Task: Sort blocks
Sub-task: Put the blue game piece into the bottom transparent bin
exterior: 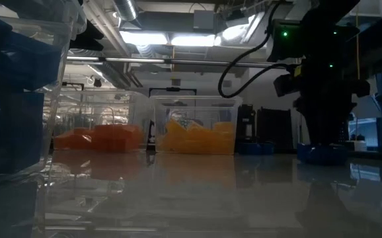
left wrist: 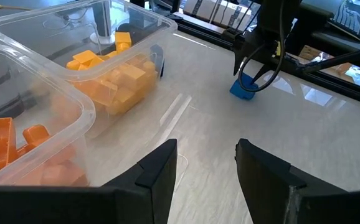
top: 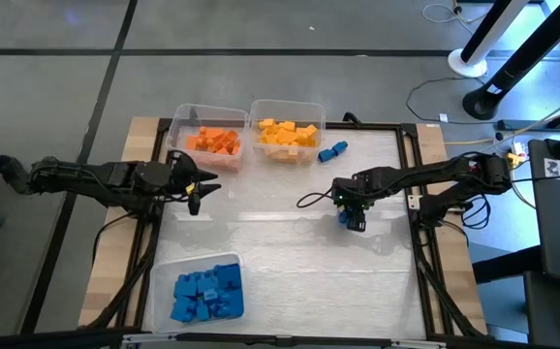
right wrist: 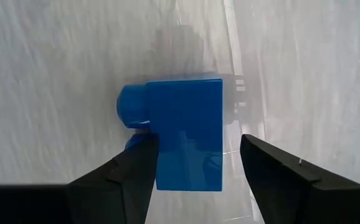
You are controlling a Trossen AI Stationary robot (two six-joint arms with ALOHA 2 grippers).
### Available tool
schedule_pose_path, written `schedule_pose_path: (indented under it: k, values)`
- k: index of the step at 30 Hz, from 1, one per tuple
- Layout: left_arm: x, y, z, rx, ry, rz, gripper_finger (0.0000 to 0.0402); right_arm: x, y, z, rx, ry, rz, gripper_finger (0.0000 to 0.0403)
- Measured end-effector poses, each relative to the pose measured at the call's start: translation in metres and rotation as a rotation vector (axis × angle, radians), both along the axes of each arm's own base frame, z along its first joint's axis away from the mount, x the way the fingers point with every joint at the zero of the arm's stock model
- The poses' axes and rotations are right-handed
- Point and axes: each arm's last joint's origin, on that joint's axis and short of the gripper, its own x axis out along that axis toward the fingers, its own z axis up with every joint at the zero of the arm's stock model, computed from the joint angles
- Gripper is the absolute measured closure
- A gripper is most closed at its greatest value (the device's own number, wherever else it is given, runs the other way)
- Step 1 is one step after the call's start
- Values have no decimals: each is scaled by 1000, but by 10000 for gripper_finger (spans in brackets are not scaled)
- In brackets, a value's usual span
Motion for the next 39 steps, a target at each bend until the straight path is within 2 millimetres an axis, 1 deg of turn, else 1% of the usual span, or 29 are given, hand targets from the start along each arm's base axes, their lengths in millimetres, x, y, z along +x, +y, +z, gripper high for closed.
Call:
schedule_pose_path:
  k: [9, 15, 19, 24, 30, 34, 39]
  values:
    - [0, 0, 0, 0, 0, 0, 251, 4, 0, 0, -7, -41, -1, 174]
    - [0, 0, 0, 0, 0, 0, 251, 6, 2, 0, 134, -69, 15, 174]
    - [0, 0, 0, 0, 1, 0, 251, 6, 3, 0, 152, -71, 22, 174]
    - [0, 0, 0, 2, 0, -1, 251, 10, 3, -11, 188, -34, 24, 174]
    - [3, 0, 6, 62, -43, -27, 251, 17, 5, -28, 286, 28, 27, 174]
    - [4, 0, 10, 78, -83, -33, 251, 19, 6, -29, 319, 9, 34, 174]
    - [4, 0, 10, 75, -84, -32, 251, 24, 6, -29, 322, -43, 45, 174]
